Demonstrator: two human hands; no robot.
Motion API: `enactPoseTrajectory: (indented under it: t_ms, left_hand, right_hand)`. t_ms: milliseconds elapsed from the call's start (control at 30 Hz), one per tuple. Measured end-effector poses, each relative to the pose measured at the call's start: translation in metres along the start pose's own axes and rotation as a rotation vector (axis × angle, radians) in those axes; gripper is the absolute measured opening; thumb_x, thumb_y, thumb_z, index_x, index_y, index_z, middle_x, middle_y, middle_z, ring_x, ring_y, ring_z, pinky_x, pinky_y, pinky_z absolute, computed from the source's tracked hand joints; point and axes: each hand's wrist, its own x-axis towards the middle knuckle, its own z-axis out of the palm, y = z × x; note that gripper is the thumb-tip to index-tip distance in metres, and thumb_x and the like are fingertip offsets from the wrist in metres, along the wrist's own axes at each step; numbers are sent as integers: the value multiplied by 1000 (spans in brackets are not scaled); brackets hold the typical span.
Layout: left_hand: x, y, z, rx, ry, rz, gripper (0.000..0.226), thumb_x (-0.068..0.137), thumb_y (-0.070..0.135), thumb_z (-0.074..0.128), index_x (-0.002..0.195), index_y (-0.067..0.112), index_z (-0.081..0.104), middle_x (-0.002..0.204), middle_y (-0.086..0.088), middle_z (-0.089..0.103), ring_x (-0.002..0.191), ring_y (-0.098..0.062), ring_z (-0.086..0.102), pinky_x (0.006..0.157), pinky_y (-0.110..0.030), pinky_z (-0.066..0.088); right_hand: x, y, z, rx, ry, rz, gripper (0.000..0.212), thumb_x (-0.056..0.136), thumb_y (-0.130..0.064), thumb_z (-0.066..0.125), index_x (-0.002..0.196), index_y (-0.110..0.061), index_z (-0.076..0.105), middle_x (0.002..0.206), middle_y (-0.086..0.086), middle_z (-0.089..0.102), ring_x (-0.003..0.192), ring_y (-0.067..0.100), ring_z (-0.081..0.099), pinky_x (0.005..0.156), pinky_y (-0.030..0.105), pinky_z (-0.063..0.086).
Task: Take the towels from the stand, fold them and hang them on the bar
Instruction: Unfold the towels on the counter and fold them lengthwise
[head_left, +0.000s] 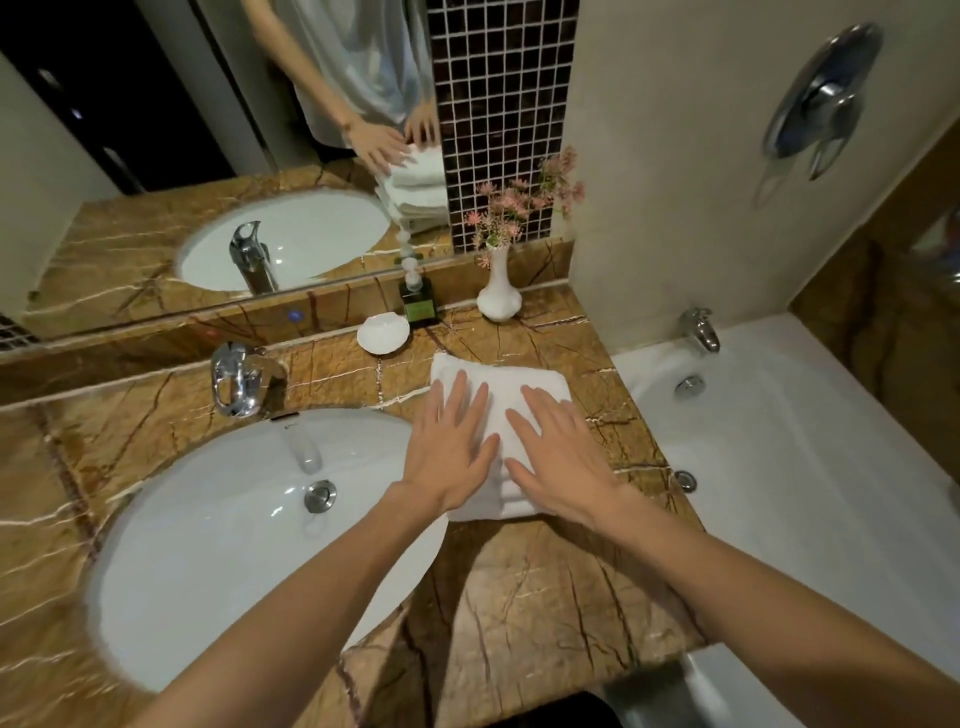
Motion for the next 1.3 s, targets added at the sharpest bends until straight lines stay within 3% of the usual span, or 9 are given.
enactPoseTrajectory:
  t_ms: [67, 167, 433, 533, 600, 700, 833, 1000, 1300]
  left_hand:
    - [6, 3, 8, 30, -94, -28, 61, 98, 50, 8, 153, 25, -1, 160, -7, -9, 145, -34, -15, 118, -50, -1]
    - [7, 1, 22, 109, -163, 18, 60, 98, 45, 1, 152, 20, -10, 160, -8, -11, 145, -31, -20, 117, -50, -3]
    - [1, 3, 15, 38, -133, 70, 58, 102, 41, 10, 153, 15, 2, 160, -12, -5, 146, -27, -17, 118, -43, -11]
    - [2, 9, -2, -238, 93, -47, 50, 100, 31, 35, 147, 14, 30, 158, -16, 12, 146, -28, 9, 118, -37, 11]
    - [14, 13, -13, -423, 196, -259, 54, 96, 25, 48, 146, 14, 31, 156, -16, 16, 141, -31, 22, 112, -39, 27]
    - [41, 11, -27, -664, 172, -501, 62, 92, 23, 57, 146, 9, 29, 151, -15, 29, 138, -30, 30, 111, -37, 27]
    - [54, 3, -29, -678, 81, -542, 51, 92, 21, 59, 138, 6, 43, 137, -13, 49, 124, -28, 47, 103, -38, 39]
    - [42, 2, -33, -667, 28, -481, 14, 90, 19, 58, 94, 7, 65, 71, 0, 58, 77, -29, 61, 61, -27, 38]
    - [-6, 18, -53, -670, 129, -468, 9, 83, 18, 61, 93, 19, 59, 83, 9, 58, 75, -7, 53, 58, -20, 39]
  right_hand:
    - [7, 3, 6, -23, -95, -2, 68, 96, -50, 36, 151, -13, 21, 160, 16, 11, 147, 31, 8, 118, 48, 4]
    - [7, 6, 19, -23, -186, -22, 72, 97, -54, 26, 153, -15, 4, 161, 10, -2, 148, 26, -6, 118, 45, -4]
    - [8, 8, 18, 100, -267, -5, 67, 99, -53, 21, 154, -18, 4, 161, 7, -9, 147, 23, -14, 118, 44, -5]
    - [27, 17, 7, 267, -227, 83, 60, 100, -48, 28, 152, -19, 18, 161, 10, -1, 148, 25, -5, 118, 43, 2]
    - [43, 26, 3, 334, -184, 158, 56, 100, -41, 34, 150, -19, 21, 161, 10, 4, 148, 26, 0, 118, 44, 5]
    - [61, 41, 1, 381, -205, 235, 56, 100, -33, 36, 152, -25, 16, 162, 5, 2, 148, 25, -1, 117, 50, 4]
    - [66, 58, 6, 578, -249, 307, 53, 100, -22, 40, 151, -22, 23, 158, 5, 25, 145, 26, 18, 118, 48, 15]
    - [59, 60, 8, 685, -183, 403, 49, 97, -20, 50, 144, -13, 37, 146, 11, 40, 135, 29, 33, 112, 37, 28]
    - [29, 46, -12, 606, 34, 279, 23, 85, -18, 61, 108, -20, 59, 102, -4, 48, 102, 19, 46, 87, 35, 42]
